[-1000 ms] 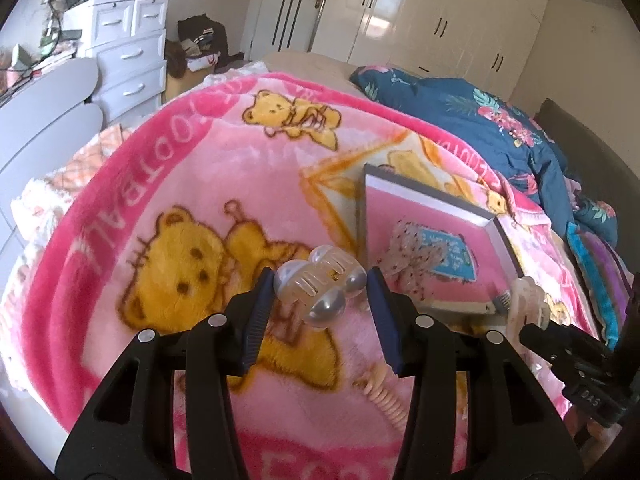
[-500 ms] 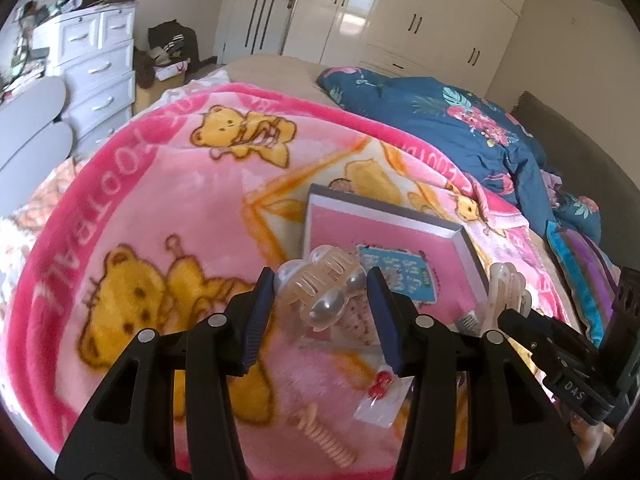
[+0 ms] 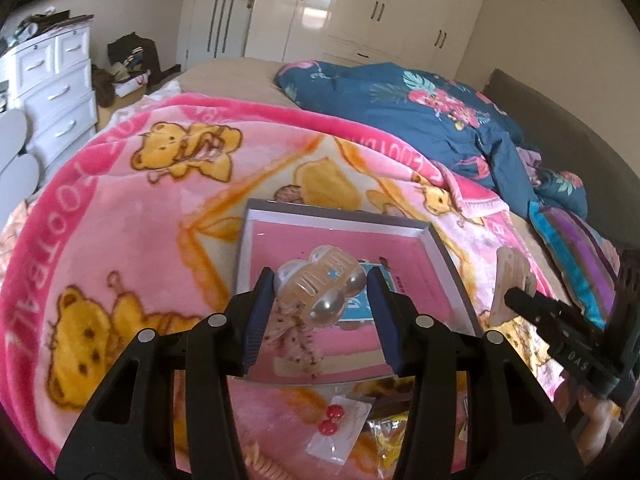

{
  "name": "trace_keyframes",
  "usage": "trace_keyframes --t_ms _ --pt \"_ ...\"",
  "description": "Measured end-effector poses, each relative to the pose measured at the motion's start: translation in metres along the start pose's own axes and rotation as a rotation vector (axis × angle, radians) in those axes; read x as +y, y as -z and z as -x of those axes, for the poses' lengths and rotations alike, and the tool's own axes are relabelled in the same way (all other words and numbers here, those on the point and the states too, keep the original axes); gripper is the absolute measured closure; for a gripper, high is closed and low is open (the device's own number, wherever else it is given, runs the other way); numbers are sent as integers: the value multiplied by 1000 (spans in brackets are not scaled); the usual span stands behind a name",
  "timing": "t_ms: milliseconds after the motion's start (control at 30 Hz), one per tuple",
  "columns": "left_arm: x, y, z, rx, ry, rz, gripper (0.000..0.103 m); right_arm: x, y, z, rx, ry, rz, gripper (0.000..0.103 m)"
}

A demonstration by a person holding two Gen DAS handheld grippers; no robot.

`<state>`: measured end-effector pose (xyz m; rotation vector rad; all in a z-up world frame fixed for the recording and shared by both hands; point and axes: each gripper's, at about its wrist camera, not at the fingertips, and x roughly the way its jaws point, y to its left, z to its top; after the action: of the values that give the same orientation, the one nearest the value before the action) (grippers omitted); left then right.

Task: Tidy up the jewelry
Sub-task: 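Carry the claw clip and pearl clip into the box, then release both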

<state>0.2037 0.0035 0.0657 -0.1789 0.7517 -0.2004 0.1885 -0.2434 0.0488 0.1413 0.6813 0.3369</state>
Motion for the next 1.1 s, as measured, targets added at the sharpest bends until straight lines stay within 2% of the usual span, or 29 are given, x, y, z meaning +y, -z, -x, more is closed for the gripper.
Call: trace_keyframes --t_ms 367,533,767,933,1100 --pt "-12 8 -45 57 67 -2 64 -26 -5 -18 18 73 -19 67" --pt "-19 14 -59 68 72 -23 64 -33 -4 -29 37 88 -22 67" --pt "-24 27 -84 121 79 -51 64 -43 4 -55 99 103 -24 67" --pt "-21 33 -97 152 71 -55 64 -45 12 -75 153 108 -28 67" --pt "-15 36 -102 164 55 -41 64 -45 15 -83 165 117 -28 67"
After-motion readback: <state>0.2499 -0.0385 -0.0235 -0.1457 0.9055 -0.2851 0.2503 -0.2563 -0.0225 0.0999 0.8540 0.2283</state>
